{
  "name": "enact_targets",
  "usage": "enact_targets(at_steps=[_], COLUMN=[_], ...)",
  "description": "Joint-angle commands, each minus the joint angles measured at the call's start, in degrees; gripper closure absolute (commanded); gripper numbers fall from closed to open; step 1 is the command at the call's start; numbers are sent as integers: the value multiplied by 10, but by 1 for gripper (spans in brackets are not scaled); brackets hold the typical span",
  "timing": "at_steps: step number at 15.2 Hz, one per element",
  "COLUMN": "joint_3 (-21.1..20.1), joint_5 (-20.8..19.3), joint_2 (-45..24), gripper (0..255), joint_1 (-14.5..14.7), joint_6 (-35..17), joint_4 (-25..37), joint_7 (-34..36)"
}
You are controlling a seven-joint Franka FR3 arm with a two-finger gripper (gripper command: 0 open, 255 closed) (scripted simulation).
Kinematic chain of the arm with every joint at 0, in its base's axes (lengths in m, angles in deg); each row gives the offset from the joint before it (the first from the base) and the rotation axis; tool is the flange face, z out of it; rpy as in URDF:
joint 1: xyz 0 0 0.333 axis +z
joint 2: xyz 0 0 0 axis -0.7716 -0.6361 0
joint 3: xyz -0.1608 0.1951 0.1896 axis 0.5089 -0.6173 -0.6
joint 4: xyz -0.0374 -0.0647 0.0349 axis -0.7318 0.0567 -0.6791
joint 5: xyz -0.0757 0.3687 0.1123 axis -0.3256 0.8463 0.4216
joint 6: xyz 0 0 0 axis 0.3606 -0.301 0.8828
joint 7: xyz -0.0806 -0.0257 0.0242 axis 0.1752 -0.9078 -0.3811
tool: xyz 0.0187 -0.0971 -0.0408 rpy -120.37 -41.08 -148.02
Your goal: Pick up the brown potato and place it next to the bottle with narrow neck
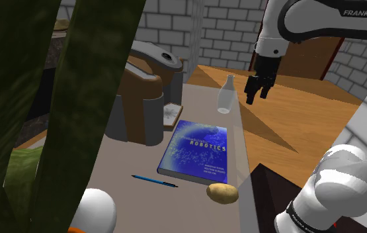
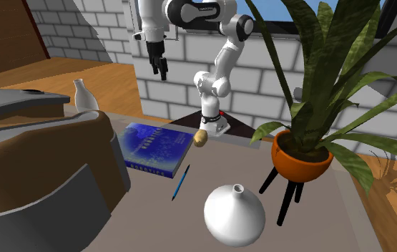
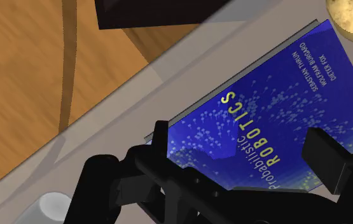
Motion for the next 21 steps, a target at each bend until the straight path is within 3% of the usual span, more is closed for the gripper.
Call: enact_targets(at_steps=[1,12,21], joint_3=[0,-104,-200], joint_5=[0,33,60], joint_2=[0,23,-7], gripper=[0,0,0], joint_1=[0,97,185], joint_6=[0,-150,-288], joint_4=[0,-148,-240], joint_7=[0,-9,-5])
